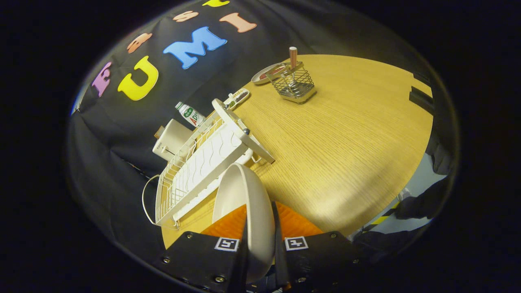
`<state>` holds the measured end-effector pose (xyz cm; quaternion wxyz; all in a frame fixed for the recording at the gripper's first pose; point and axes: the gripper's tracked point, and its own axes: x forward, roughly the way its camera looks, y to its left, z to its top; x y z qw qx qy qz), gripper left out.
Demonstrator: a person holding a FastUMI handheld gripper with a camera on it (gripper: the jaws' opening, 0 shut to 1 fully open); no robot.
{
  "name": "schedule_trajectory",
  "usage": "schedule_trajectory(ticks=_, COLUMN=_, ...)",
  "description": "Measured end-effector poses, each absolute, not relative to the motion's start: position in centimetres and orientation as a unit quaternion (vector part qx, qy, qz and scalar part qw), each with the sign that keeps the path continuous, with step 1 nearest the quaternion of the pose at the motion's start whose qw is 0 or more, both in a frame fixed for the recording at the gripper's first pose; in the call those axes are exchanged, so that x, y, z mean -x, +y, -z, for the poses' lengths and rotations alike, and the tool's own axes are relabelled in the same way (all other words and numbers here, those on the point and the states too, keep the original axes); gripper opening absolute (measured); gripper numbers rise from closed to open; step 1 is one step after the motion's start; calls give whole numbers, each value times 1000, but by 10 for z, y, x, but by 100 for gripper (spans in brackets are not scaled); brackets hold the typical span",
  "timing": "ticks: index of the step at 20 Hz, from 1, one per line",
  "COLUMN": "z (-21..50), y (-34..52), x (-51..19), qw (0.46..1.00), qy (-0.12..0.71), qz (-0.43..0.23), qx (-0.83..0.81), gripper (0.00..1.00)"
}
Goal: Take the plate from the dish rack, then take the spoon from the basket and place it into the plate.
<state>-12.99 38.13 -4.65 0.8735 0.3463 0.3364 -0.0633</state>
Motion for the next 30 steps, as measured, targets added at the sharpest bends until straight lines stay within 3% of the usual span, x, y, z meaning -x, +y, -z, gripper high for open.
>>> schedule_trajectory(ticks=7, z=54, y=357, x=134, qw=883, qy=346, qz=93, qx=-302, gripper=37)
schedule_trajectory(ticks=15, z=23, y=315, x=118, qw=904, qy=303, qz=122, qx=-276, gripper=37)
schedule_trajectory(ticks=30, z=-60, y=186, x=5, qw=940, qy=176, qz=176, qx=-232, gripper=37)
